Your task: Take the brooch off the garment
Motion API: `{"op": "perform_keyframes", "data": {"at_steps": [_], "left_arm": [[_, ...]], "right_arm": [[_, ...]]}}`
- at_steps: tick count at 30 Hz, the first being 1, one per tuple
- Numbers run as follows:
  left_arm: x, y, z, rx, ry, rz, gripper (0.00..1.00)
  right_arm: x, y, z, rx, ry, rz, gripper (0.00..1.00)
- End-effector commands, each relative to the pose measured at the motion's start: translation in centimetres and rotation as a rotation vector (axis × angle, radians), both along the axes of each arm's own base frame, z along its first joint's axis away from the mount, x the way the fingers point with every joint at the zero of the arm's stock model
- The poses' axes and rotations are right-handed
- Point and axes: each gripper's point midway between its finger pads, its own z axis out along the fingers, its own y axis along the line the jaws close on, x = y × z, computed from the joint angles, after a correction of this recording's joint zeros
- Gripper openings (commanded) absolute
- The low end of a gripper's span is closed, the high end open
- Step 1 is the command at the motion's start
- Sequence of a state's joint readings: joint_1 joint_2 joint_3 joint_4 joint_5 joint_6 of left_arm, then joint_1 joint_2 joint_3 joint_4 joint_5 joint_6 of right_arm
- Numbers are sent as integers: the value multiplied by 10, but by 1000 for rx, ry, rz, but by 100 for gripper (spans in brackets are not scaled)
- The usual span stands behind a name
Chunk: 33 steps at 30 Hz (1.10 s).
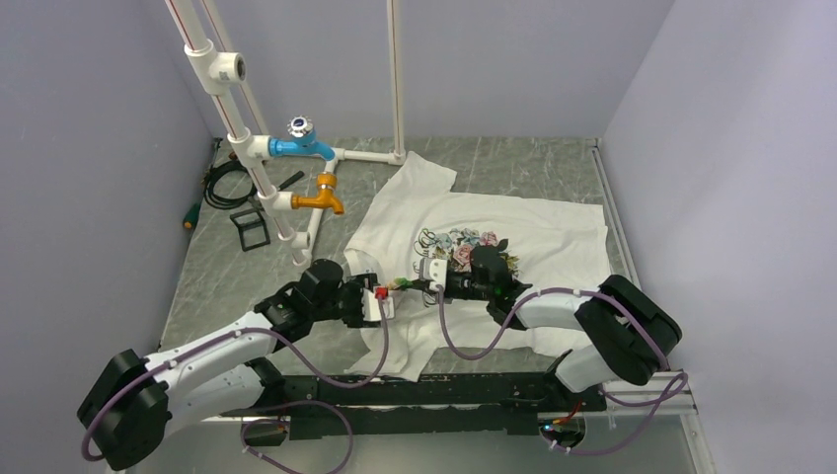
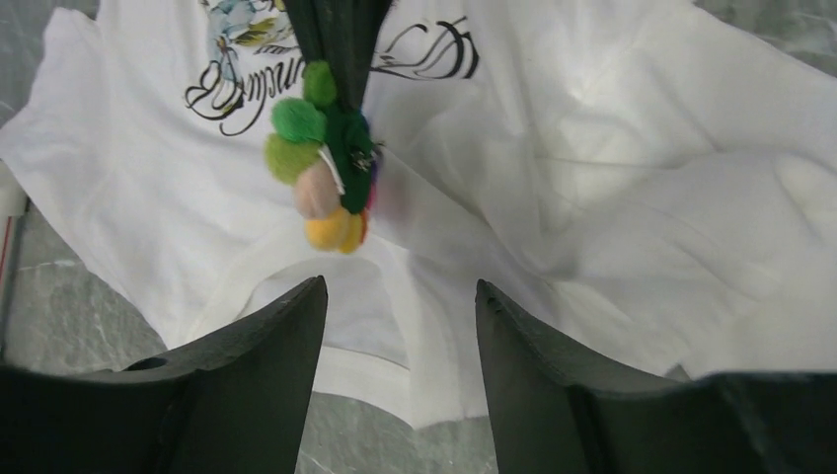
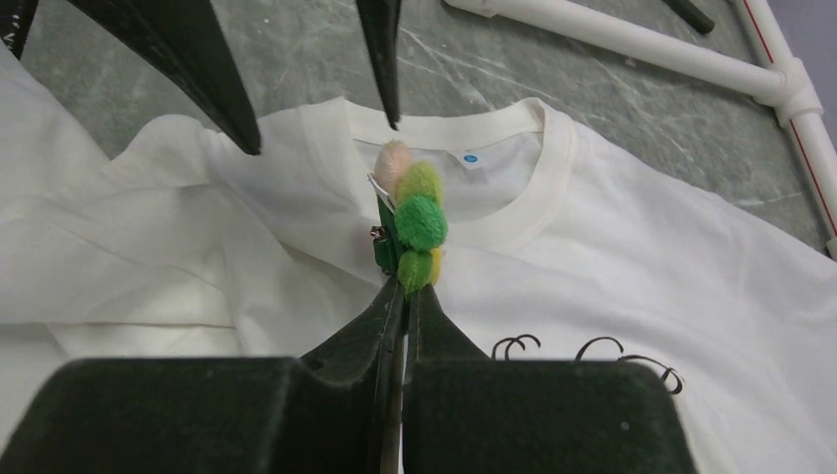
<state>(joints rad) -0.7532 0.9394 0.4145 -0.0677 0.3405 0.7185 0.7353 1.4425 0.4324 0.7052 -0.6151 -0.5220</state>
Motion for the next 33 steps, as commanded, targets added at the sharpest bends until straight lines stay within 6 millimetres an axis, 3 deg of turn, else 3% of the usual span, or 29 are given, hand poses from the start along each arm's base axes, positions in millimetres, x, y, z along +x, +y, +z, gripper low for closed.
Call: {"op": "perform_keyframes", "data": {"at_steps": [1,14,18,24,33], "left_arm": [[24,-20,29,-102,-97,16,59],[38,-54,22,-119,-22,-23,22],[35,-58,22,-104,45,-33,0],[22,-56,14,-24,231,-11,0],[16,-63,12,34,381,-8,0]], "right_arm": [[-6,10,18,70,-38,72,0],[-4,-4,3,20,-1,38,0],[2,-11,-5,-5,29,3,16],[0,-17,-2,-23,24,11,30],[-1,-17,8,-18,9,27,37]]}}
